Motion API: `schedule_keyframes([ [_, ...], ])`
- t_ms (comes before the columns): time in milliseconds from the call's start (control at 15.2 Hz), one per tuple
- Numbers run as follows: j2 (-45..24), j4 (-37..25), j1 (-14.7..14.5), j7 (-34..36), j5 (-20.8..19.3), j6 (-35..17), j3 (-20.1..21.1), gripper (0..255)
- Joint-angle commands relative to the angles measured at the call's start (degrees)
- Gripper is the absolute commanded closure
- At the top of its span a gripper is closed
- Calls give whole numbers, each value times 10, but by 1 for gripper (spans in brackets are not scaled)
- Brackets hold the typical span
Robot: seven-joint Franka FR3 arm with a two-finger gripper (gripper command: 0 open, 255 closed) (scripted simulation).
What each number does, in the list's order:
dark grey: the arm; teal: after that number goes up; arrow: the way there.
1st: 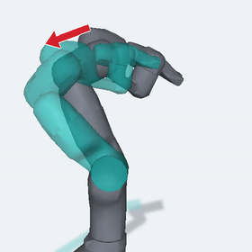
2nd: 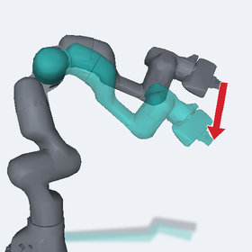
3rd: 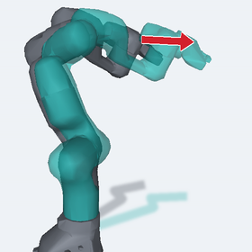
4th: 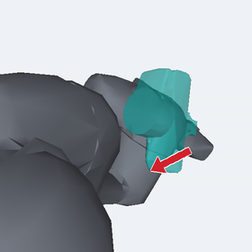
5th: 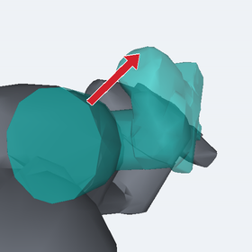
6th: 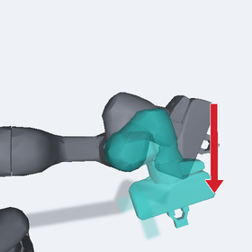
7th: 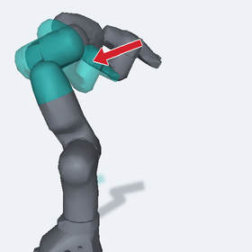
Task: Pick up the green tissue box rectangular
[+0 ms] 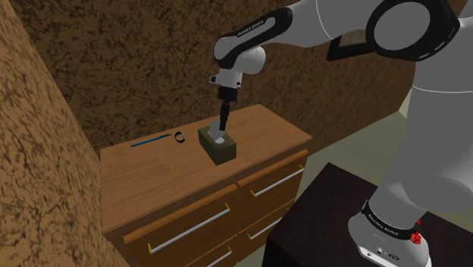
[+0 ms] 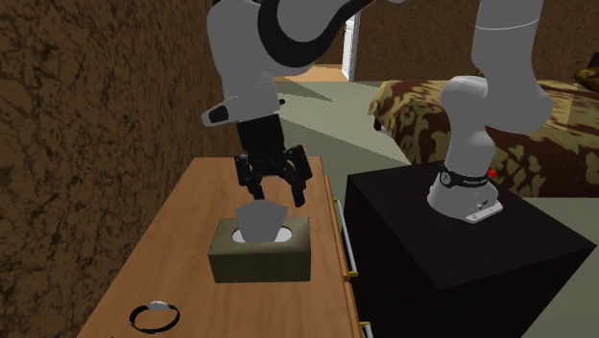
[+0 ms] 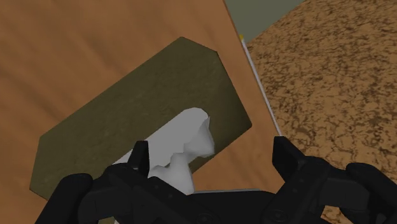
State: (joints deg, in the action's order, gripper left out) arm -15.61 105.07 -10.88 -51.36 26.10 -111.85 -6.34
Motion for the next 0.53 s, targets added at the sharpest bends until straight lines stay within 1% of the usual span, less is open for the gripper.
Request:
schedule_keyframes([
  [0,-7,6,0,-6,3,-12,1,0],
  [66,-13,11,0,-10,6,-22,2,0],
  [198,-13,11,0,-10,6,-22,2,0],
  [264,-12,12,0,-10,6,-22,2,255],
  [462,-12,12,-1,-10,6,-23,2,255],
])
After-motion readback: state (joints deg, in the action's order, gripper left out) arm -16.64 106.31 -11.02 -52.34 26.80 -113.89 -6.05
